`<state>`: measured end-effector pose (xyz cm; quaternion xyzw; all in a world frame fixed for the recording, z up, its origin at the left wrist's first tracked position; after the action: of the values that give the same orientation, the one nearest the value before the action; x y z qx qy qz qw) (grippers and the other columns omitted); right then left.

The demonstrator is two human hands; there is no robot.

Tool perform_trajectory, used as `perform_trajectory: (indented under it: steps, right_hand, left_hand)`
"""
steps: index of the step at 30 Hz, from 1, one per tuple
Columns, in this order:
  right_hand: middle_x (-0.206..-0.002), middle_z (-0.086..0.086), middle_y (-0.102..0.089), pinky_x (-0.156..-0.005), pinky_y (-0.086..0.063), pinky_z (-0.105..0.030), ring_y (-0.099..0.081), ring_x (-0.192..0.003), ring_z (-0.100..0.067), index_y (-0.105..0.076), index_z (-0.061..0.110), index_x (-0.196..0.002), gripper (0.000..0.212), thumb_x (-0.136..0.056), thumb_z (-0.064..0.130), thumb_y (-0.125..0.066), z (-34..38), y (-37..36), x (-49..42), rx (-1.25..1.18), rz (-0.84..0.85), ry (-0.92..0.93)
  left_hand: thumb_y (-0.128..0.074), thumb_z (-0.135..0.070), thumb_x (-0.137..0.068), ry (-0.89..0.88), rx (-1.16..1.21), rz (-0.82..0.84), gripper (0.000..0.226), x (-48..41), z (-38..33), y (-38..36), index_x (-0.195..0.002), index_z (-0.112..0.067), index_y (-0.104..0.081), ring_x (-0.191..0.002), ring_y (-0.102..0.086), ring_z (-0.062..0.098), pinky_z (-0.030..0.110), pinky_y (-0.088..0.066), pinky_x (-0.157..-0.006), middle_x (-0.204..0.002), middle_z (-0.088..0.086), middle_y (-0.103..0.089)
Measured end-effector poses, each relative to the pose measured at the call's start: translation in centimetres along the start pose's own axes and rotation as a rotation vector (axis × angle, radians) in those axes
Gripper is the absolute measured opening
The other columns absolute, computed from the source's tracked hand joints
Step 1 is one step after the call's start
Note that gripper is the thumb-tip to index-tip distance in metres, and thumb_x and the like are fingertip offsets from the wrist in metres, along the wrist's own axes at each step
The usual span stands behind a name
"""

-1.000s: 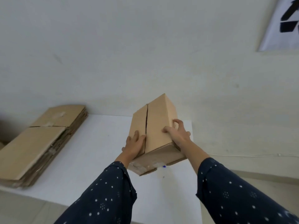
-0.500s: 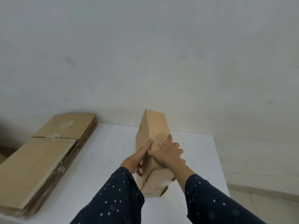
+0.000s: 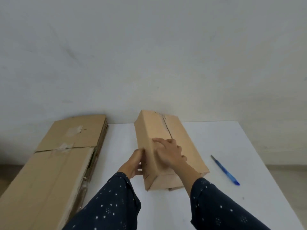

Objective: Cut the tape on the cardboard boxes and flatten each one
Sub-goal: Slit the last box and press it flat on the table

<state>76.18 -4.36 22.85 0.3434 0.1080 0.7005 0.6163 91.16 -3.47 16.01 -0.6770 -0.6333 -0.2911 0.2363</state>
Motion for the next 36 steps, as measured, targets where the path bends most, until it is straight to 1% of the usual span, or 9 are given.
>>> perform_trajectory:
  steps: [2, 4, 9, 12, 14, 19, 26, 30, 36]
  right_hand:
    - [-0.138, 0.009, -0.028, -0.110, -0.022, -0.052, -0.025, -0.132, -0.024, -0.041, 0.058, -0.132, 0.056, -0.089, 0.022, -0.040, -0.2, -2.9, -0.1, 0.140, 0.027, 0.011]
    - [-0.140, 0.007, -0.028, -0.110, -0.026, -0.047, -0.027, -0.129, -0.023, -0.042, 0.047, -0.137, 0.056, -0.088, 0.020, -0.043, -0.8, -5.0, -0.4, 0.196, 0.046, 0.035]
    - [-0.143, 0.001, -0.034, -0.111, -0.032, -0.042, -0.035, -0.128, -0.023, -0.046, 0.027, -0.141, 0.050, -0.091, 0.022, -0.047, -2.5, -6.8, -2.1, 0.183, 0.077, 0.019]
    - [-0.129, 0.000, -0.051, -0.096, -0.047, -0.035, -0.054, -0.111, -0.020, -0.056, 0.023, -0.132, 0.041, -0.092, 0.019, -0.051, -2.7, -3.9, -3.7, 0.125, -0.121, 0.026]
    - [-0.118, 0.003, -0.057, -0.085, -0.051, -0.032, -0.057, -0.101, -0.017, -0.060, 0.024, -0.122, 0.033, -0.092, 0.017, -0.049, -3.6, -0.2, -4.4, 0.115, -0.294, 0.005]
    - [-0.117, -0.001, -0.061, -0.082, -0.050, -0.034, -0.057, -0.102, -0.020, -0.061, 0.023, -0.118, 0.032, -0.093, 0.011, -0.045, -11.0, 8.2, -6.2, 0.207, -0.506, -0.178]
    - [-0.124, -0.008, -0.044, -0.087, -0.045, -0.040, -0.050, -0.111, -0.028, -0.038, 0.014, -0.129, 0.037, -0.093, 0.016, -0.050, -23.7, 9.6, -4.8, 0.747, -0.336, -0.519]
    - [-0.123, -0.009, -0.046, -0.082, -0.050, -0.031, -0.051, -0.107, -0.024, -0.035, 0.011, -0.128, 0.043, -0.092, 0.011, -0.058, -24.0, 8.0, -5.7, 0.817, -0.317, -0.404]
    - [-0.121, -0.012, -0.053, -0.074, -0.039, -0.030, -0.050, -0.108, -0.029, -0.047, 0.007, -0.128, 0.029, -0.099, 0.007, -0.043, -16.4, 8.3, -10.5, 0.541, -0.356, -0.127]
  left_hand:
    - [-0.034, -0.080, -0.091, 0.089, -0.009, 0.031, 0.072, -1.0, 2.1, 1.0, -0.132, -0.024, -0.050, -0.115, -0.058, 0.031, 0.046, -0.055, -0.084, -0.130, 0.007, -0.058]
    - [-0.043, -0.085, -0.083, 0.126, -0.020, 0.039, 0.078, -2.1, 3.3, 1.7, -0.134, -0.025, -0.048, -0.115, -0.057, 0.031, 0.049, -0.053, -0.087, -0.131, 0.006, -0.058]
    - [-0.065, -0.042, -0.091, -0.127, -0.120, -0.252, 0.066, -5.6, 1.6, 4.0, -0.146, -0.019, -0.035, -0.116, -0.057, 0.029, 0.043, -0.050, -0.097, -0.139, 0.008, -0.054]
    - [-0.058, -0.032, -0.095, -0.359, -0.478, -0.402, 0.080, -6.1, -2.2, 3.7, -0.158, -0.019, -0.010, -0.137, -0.039, 0.036, 0.046, -0.038, -0.111, -0.162, 0.012, -0.020]
    - [-0.046, -0.028, -0.100, -0.518, -0.789, -0.485, 0.071, -6.2, -5.0, 2.4, -0.160, -0.017, -0.009, -0.150, -0.017, 0.032, 0.048, -0.019, -0.122, -0.167, 0.009, -0.006]
    - [-0.025, -0.028, -0.103, -0.712, -1.110, -0.479, 0.054, -8.4, -6.3, -0.5, -0.155, -0.015, -0.029, -0.154, -0.011, 0.024, 0.050, -0.006, -0.124, -0.164, 0.008, -0.022]
    - [-0.027, -0.028, -0.100, -0.752, -1.169, -0.579, 0.053, -9.1, -6.2, -0.6, -0.149, -0.014, -0.040, -0.149, -0.025, 0.028, 0.054, -0.017, -0.121, -0.157, 0.011, -0.037]
    - [-0.033, -0.024, -0.101, -0.746, -1.157, -0.589, 0.051, -9.4, -6.0, -0.5, -0.150, -0.013, -0.041, -0.150, -0.025, 0.028, 0.054, -0.016, -0.122, -0.157, 0.011, -0.037]
    - [-0.023, -0.031, -0.097, -0.737, -1.139, -0.577, 0.058, -9.0, -6.0, -0.6, -0.151, -0.015, -0.038, -0.151, -0.022, 0.025, 0.052, -0.012, -0.123, -0.159, 0.009, -0.035]
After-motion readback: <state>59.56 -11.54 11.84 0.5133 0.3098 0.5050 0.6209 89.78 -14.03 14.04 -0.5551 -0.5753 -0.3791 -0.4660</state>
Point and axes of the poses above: each hand's wrist, its own x-axis away from the middle knuckle, its own y-axis out of the back of the hand, z = x × y, the point moved 9 cm from there along -x, towards the middle knuckle
